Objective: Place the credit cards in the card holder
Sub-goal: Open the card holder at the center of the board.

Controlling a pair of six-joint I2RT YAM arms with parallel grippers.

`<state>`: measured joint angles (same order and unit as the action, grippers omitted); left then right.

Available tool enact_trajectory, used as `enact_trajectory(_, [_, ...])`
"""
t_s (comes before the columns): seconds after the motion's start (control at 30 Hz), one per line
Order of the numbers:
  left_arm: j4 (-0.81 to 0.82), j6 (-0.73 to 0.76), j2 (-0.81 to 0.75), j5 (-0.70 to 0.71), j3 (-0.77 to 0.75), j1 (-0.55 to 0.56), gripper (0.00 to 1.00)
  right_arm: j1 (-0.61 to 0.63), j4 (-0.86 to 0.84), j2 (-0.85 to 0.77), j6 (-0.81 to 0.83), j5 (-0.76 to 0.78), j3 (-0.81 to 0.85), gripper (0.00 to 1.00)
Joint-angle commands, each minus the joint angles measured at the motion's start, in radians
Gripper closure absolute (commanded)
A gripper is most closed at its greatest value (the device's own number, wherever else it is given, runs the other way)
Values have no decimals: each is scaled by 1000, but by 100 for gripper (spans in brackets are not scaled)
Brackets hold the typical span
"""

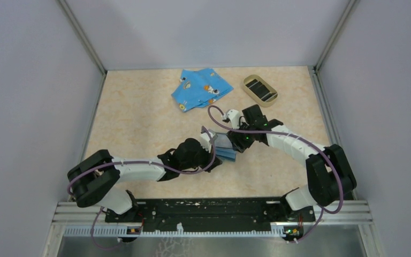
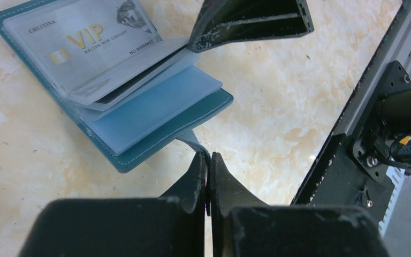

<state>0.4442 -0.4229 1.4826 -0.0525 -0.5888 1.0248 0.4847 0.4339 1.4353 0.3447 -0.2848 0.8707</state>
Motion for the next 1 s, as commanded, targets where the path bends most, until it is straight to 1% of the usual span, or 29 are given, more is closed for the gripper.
enact_trajectory(0.0, [8,31,-7,-98,24,1,100,-23,-16,8,2,-7,16,49])
enact_trajectory(0.1, [8,37,-7,-130,30,1,100,-24,-9,16,6,-16,23,46])
enact_trajectory(0.27, [24,45,-2,-189,35,0,100,-24,-14,16,13,-8,21,37])
enact_trajectory(0.33, [40,47,3,-214,35,1,100,-24,-20,20,13,7,22,36])
enact_trajectory(0.47, [57,56,16,-277,27,1,100,-25,-33,20,4,34,21,36])
enact_trajectory(0.6, [62,63,29,-324,21,1,100,-25,-40,1,-3,37,19,38])
enact_trajectory(0.83, [70,72,63,-398,19,1,100,-40,-44,-58,-6,-39,7,39])
enact_trajectory(0.97, [70,71,75,-426,24,1,100,-40,-41,-38,-12,-62,11,39])
